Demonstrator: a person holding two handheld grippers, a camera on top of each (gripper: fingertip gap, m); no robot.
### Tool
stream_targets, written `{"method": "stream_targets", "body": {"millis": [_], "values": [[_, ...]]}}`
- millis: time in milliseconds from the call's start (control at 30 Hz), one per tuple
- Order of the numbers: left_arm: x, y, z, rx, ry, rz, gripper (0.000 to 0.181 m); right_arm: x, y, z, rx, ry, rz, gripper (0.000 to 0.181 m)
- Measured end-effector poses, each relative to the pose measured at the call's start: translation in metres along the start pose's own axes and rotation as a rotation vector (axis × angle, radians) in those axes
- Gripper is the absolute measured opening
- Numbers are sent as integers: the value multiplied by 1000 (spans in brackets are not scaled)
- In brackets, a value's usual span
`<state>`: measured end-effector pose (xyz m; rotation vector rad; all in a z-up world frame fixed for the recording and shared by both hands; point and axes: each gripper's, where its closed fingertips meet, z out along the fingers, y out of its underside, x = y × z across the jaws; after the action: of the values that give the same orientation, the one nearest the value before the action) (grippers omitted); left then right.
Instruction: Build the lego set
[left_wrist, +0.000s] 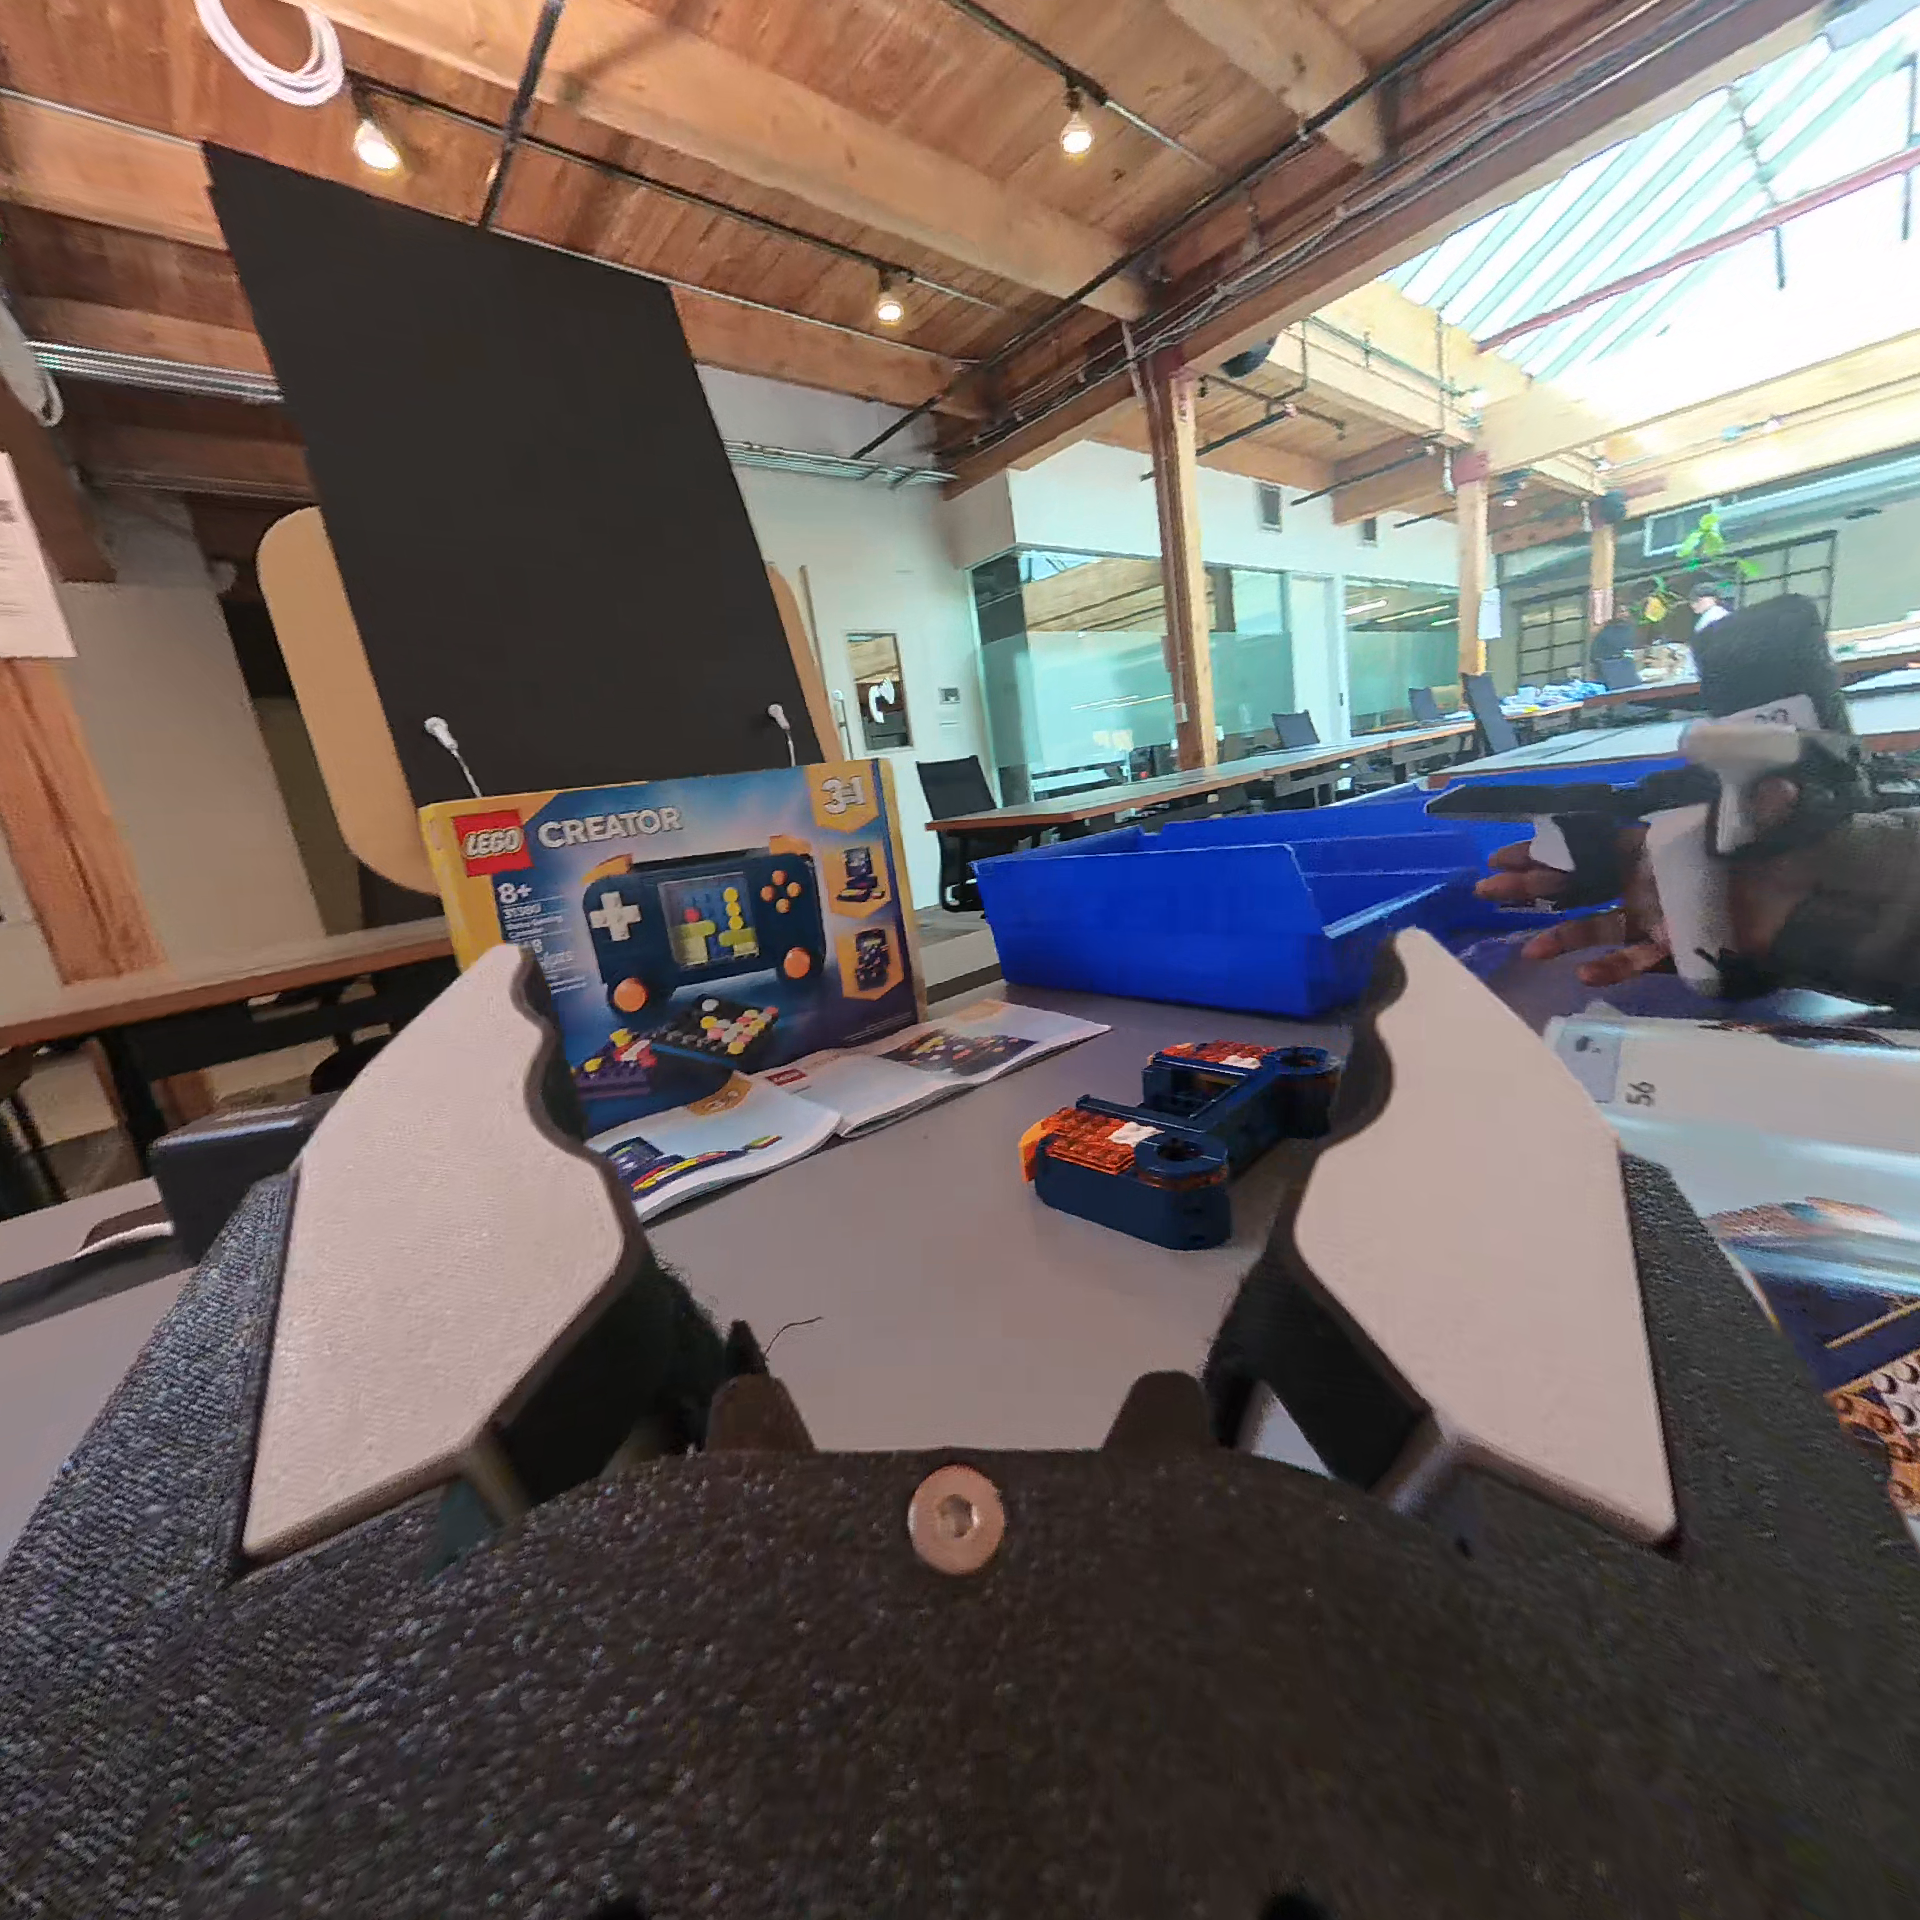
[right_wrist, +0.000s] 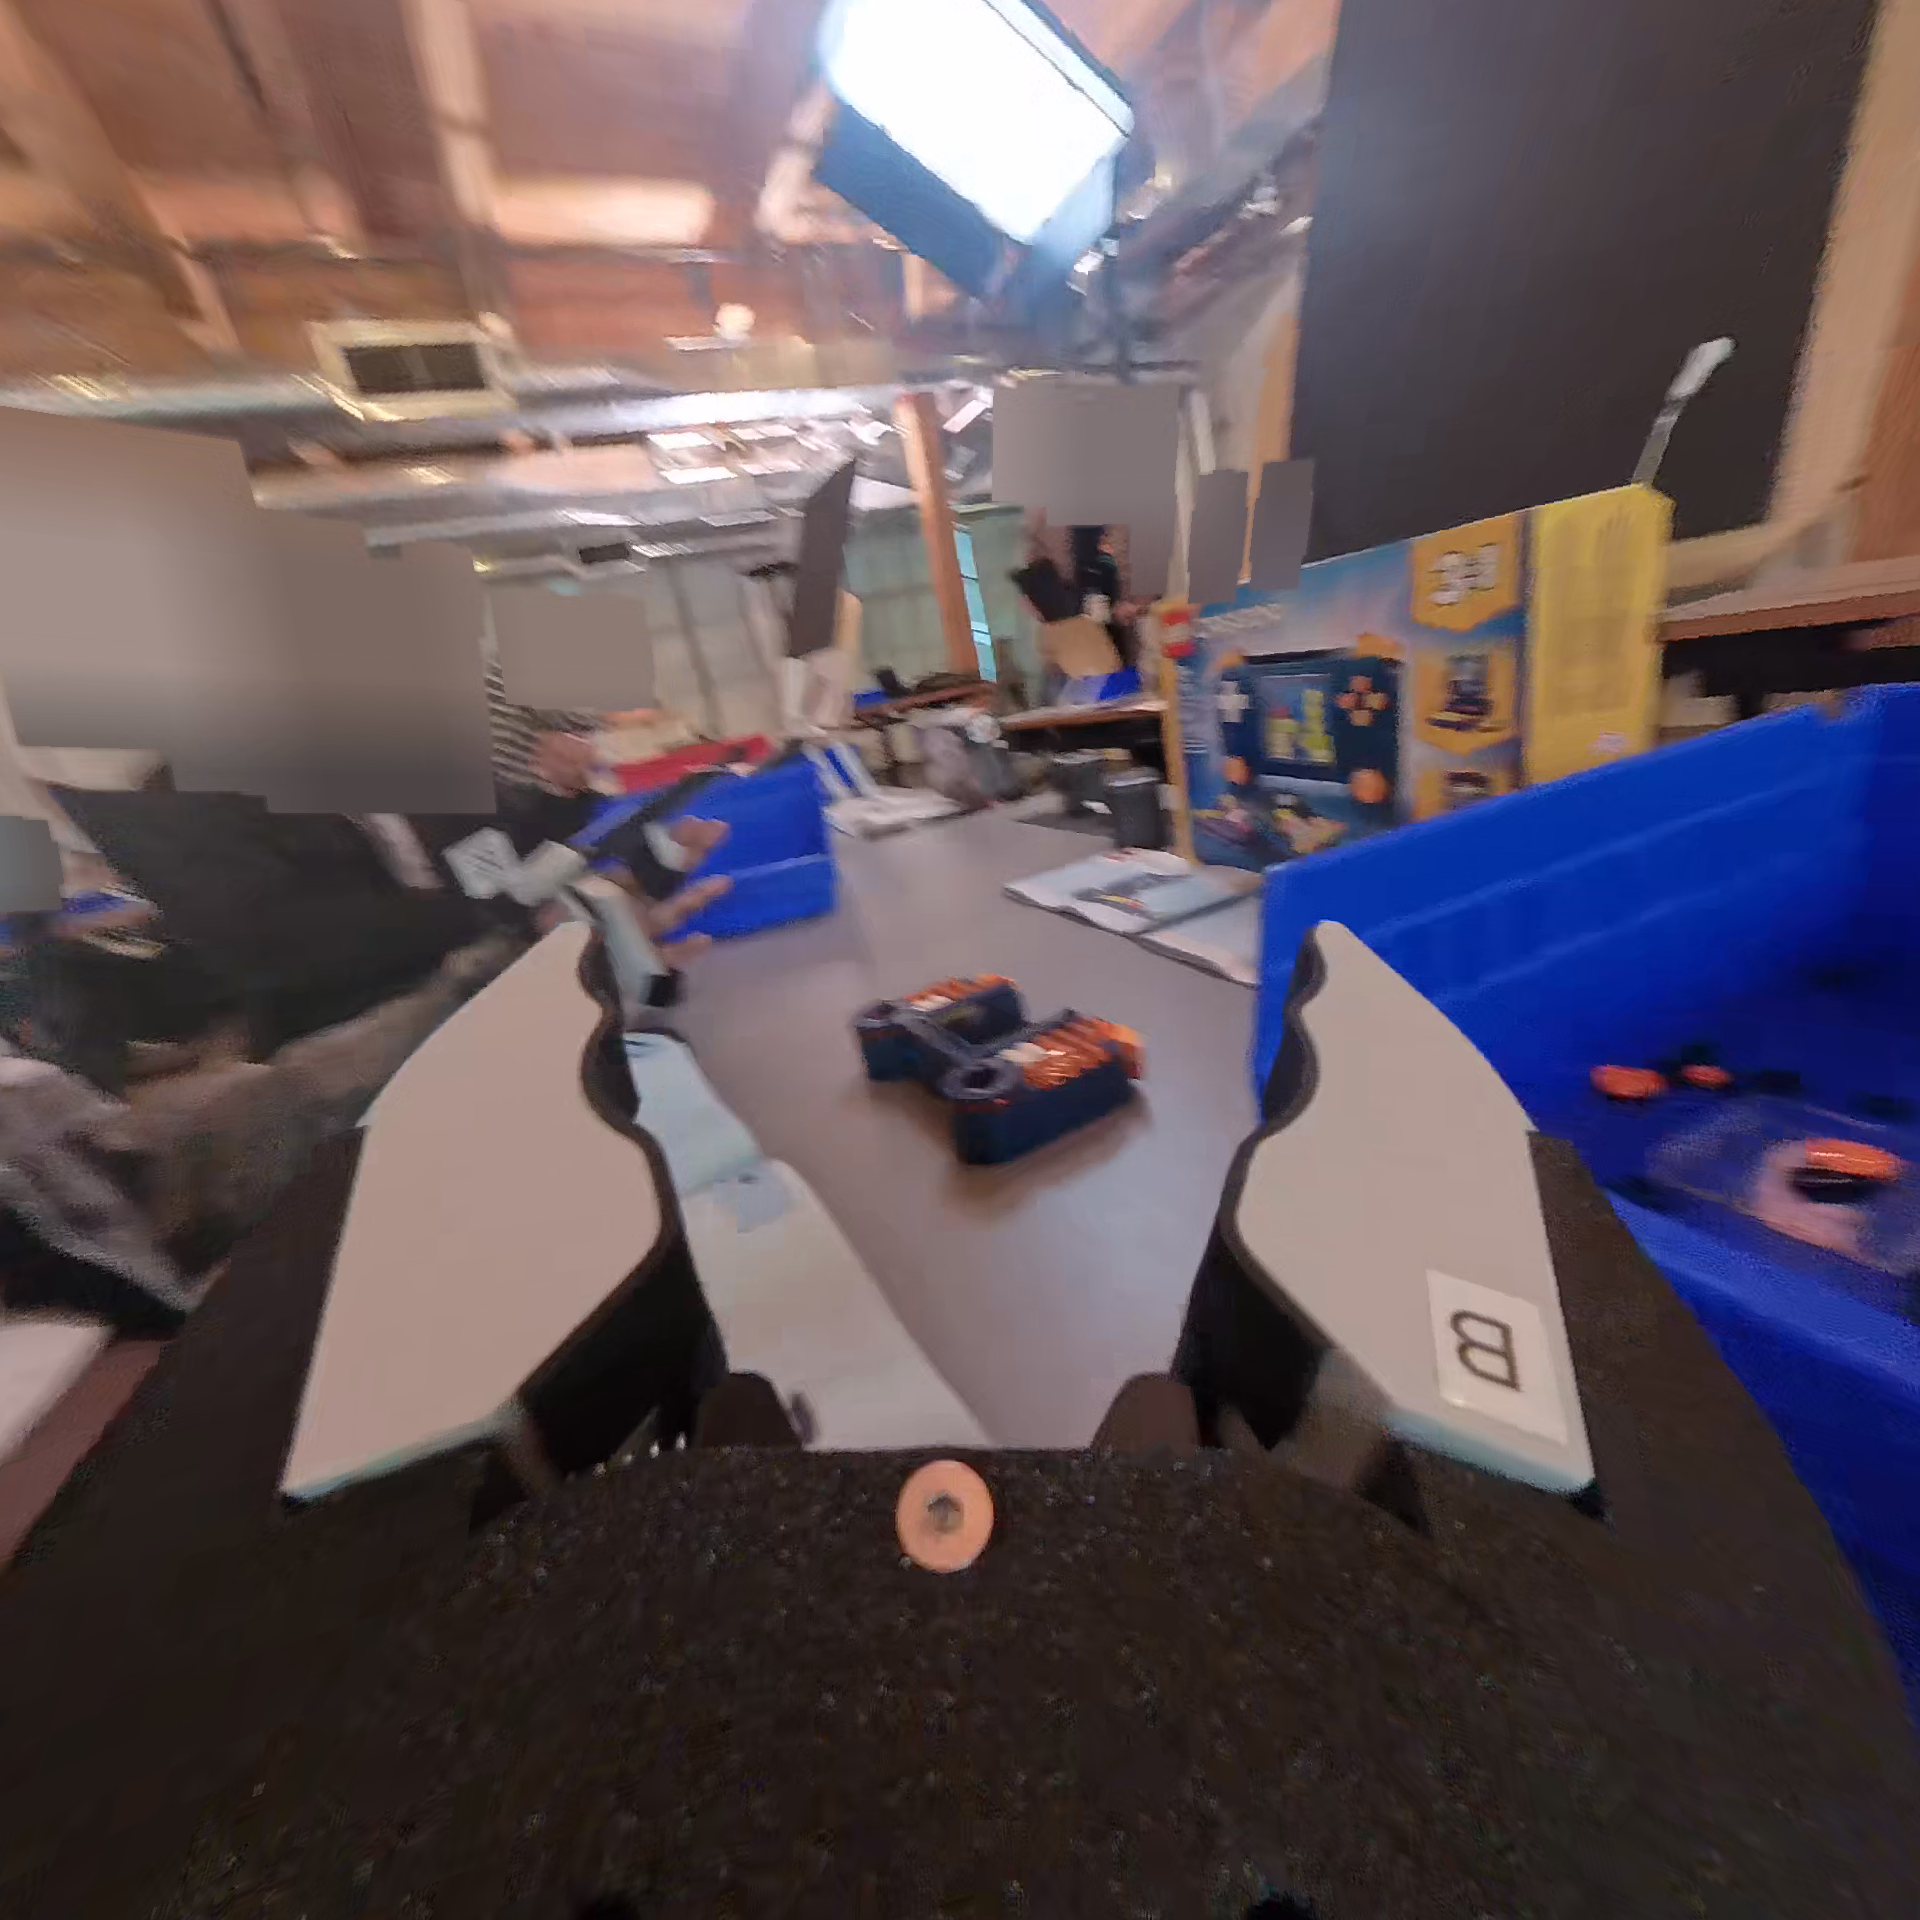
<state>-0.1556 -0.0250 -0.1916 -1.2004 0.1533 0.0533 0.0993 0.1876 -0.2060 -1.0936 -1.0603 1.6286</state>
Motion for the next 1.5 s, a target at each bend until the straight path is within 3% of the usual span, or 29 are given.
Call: {"method": "stream_targets", "body": {"millis": [100,267,333,467,567,633,667,733,767,800,933,1033,1167,1267,1300,1367,1400,1500], "values": [[3,7,2,-38,14,-2,140,-16,12,-7,-81,-102,150,111],[7,15,5,-81,38,-2,138,-21,75,-44,-527,-36,272,88],[7,17,5,-101,36,15,135,-26,74,-56,-510,-29,364,86],[11,21,6,-124,55,20,131,-20,90,-71,-628,114,315,83],[13,26,6,-153,65,29,128,-16,110,-72,-778,185,226,56],[16,27,7,-160,79,39,127,-25,114,-68,-821,138,146,27],[17,28,7,-163,81,46,126,-28,114,-67,-817,130,106,22],[17,28,6,-165,83,48,124,-31,111,-66,-805,143,23,32],[18,28,6,-164,86,48,123,-39,110,-63,-794,108,2,70],[18,28,6,-162,89,50,122,-46,111,-62,-792,76,5,95],[24,28,6,-164,112,88,114,-52,125,-61,-895,84,22,93],[26,33,7,-192,124,106,114,-50,121,-49,-893,123,-3,54],[26,28,7,-171,117,126,111,-57,113,-40,-920,104,-182,6],[25,0,11,-65,47,135,101,-66,98,-28,-916,112,-341,2],[37,-15,14,-35,73,98,97,-72,88,-20,-879,102,-415,2],[78,-35,24,-69,198,34,65,-89,67,-1,-763,69,-631,3],[103,-36,30,-138,280,17,54,-102,59,8,-705,37,-754,3],[173,-13,42,-378,522,36,53,-136,52,30,-591,-49,-1081,4]]}}
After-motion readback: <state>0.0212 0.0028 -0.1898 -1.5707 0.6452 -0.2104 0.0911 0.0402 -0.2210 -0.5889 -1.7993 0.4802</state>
